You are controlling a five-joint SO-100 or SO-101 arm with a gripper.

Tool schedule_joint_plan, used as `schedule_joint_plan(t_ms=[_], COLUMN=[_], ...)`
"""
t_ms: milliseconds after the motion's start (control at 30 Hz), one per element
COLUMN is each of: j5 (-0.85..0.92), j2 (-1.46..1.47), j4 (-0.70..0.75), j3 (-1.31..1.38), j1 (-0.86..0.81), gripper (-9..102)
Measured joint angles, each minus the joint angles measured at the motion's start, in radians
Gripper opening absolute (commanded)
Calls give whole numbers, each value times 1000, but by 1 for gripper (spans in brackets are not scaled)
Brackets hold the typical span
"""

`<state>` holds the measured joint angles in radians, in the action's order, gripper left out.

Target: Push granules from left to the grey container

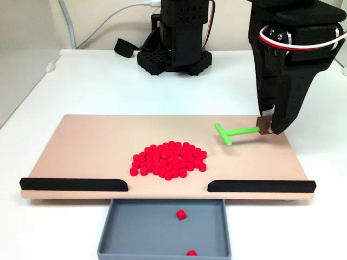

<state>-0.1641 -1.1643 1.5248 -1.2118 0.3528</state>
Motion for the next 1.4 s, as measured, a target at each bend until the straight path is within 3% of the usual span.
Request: schedule_joint_plan(t_ms=[1400], j5=[3], j2=[138], j4=[-25], j3=[100], j1=[-54], gripper=[0])
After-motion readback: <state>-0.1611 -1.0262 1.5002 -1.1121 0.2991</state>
